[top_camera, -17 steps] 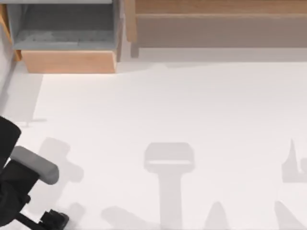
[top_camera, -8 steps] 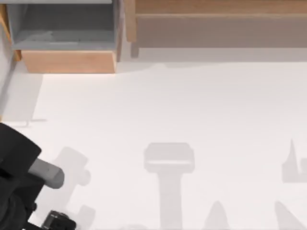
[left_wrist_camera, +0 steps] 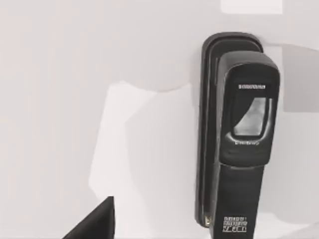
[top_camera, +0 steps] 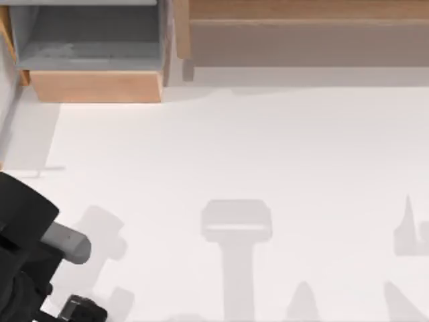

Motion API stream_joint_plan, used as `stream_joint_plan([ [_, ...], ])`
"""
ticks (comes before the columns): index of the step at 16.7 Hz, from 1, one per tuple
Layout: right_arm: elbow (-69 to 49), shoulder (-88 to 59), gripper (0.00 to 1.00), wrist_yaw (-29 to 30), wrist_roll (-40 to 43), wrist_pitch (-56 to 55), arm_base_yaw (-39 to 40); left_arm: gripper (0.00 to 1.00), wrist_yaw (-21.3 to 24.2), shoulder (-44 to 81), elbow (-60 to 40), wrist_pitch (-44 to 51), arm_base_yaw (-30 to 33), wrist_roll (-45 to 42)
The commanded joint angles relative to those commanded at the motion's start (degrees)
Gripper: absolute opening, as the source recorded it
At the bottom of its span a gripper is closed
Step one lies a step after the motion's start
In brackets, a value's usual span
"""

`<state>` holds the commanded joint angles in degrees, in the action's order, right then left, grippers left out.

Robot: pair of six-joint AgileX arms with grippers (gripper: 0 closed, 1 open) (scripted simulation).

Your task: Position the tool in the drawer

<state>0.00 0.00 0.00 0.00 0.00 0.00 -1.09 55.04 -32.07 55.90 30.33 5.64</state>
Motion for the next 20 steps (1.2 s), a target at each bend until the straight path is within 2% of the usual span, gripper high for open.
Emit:
stream_joint_plan([
  [9, 0.0, 0.0, 1.0, 0.0, 0.0, 0.0, 0.0, 1.0, 0.03, 10.35, 9.7, -20.51, -0.57, -0.78],
  [15, 0.0, 0.0, 1.0, 0.0, 0.0, 0.0, 0.0, 1.0, 0.04, 11.35, 10.6, -22.22, -0.63, -0.85],
  [20, 0.0, 0.0, 1.0, 0.0, 0.0, 0.0, 0.0, 0.62, 0.04, 11.35, 10.6, -22.22, -0.63, -0.85],
])
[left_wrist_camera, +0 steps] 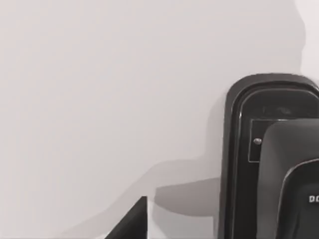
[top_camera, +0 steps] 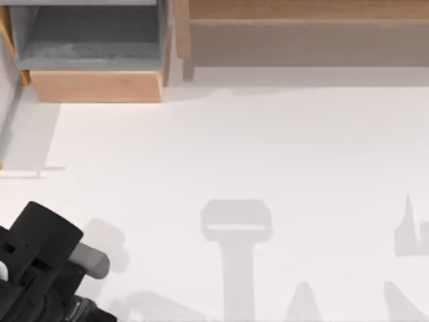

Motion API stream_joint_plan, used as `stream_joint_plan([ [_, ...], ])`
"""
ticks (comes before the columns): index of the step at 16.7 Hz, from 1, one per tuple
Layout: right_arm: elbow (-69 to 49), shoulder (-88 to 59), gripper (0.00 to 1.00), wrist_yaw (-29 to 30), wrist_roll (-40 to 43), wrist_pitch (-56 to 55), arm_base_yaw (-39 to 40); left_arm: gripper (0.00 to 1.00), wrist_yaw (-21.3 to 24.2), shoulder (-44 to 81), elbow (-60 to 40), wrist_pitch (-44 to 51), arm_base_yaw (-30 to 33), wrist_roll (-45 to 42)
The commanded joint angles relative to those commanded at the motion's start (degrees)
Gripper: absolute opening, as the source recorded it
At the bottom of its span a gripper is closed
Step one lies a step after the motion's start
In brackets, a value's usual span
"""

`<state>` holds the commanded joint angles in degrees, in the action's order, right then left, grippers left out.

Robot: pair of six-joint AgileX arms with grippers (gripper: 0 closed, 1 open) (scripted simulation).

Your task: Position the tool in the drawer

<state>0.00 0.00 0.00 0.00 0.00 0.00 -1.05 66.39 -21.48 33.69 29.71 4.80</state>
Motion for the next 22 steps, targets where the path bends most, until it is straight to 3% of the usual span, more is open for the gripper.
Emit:
stream_joint_plan([
  [8, 0.0, 0.0, 1.0, 0.0, 0.0, 0.0, 0.0, 0.02, 0.0, 0.0, 0.0, 0.0, 0.0, 0.0],
  [18, 0.0, 0.0, 1.0, 0.0, 0.0, 0.0, 0.0, 0.0, 0.03, -0.18, -0.26, 0.23, 0.06, -0.02],
  [22, 0.0, 0.0, 1.0, 0.0, 0.0, 0.0, 0.0, 0.0, -0.03, -2.33, -2.96, 5.86, 0.18, 0.06],
])
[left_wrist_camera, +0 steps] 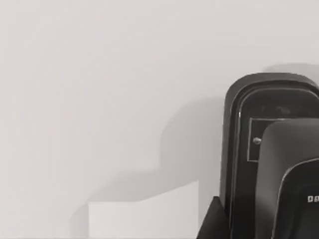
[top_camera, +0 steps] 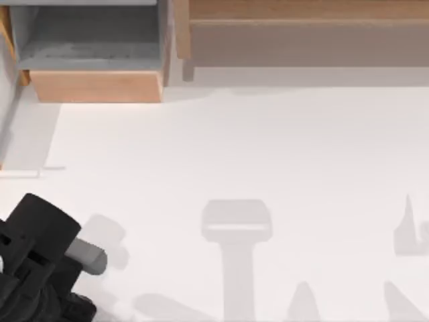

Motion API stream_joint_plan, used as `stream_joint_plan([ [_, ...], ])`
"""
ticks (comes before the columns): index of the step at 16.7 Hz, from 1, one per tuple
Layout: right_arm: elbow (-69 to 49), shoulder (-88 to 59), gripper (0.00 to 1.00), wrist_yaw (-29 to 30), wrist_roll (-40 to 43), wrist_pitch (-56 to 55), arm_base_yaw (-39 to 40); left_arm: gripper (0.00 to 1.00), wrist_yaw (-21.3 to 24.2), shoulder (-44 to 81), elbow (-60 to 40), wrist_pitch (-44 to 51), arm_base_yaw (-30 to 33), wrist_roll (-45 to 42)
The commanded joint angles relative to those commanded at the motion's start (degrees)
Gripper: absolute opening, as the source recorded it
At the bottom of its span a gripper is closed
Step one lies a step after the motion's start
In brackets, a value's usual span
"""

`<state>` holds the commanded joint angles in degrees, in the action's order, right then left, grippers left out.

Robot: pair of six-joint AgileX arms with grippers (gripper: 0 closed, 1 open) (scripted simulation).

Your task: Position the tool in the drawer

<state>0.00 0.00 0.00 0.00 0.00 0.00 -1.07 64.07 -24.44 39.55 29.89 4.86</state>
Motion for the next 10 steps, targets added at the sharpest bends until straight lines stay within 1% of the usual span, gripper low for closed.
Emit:
stream_joint_plan([
  [3, 0.0, 0.0, 1.0, 0.0, 0.0, 0.0, 0.0, 0.0, 0.06, -2.17, -2.16, 3.92, -0.03, 0.07],
  [8, 0.0, 0.0, 1.0, 0.0, 0.0, 0.0, 0.0, 0.0, 0.03, -2.15, -2.2, 3.97, -0.05, -0.01],
  [10, 0.0, 0.0, 1.0, 0.0, 0.0, 0.0, 0.0, 0.0, 0.4, -1.57, -3.95, 3.7, -1.22, 0.47],
])
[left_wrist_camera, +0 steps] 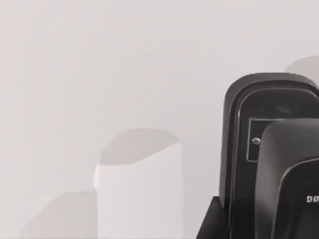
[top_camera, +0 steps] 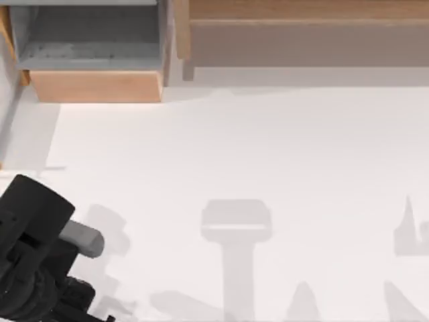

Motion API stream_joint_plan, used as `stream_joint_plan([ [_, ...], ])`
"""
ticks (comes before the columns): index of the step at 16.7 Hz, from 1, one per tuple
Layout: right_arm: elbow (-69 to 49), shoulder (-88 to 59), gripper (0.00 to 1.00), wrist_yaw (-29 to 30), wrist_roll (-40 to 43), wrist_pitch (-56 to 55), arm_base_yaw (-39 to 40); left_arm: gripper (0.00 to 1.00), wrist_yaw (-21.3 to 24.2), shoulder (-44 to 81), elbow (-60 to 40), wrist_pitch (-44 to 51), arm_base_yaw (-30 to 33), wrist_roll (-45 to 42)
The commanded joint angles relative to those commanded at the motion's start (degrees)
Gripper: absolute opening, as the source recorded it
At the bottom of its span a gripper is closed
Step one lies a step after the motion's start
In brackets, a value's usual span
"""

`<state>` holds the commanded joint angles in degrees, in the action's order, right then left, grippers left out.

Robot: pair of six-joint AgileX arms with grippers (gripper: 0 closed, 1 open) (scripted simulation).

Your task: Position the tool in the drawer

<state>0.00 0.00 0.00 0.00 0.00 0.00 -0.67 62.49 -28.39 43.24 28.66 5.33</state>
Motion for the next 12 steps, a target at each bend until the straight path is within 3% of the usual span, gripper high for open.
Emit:
stream_joint_plan([
  [5, 0.0, 0.0, 1.0, 0.0, 0.0, 0.0, 0.0, 0.0, 2.3, 7.09, -14.84, -0.39, -8.53, 2.17],
  [12, 0.0, 0.0, 1.0, 0.0, 0.0, 0.0, 0.0, 0.0, 4.7, 29.96, -50.37, 3.0, -26.86, -0.57],
])
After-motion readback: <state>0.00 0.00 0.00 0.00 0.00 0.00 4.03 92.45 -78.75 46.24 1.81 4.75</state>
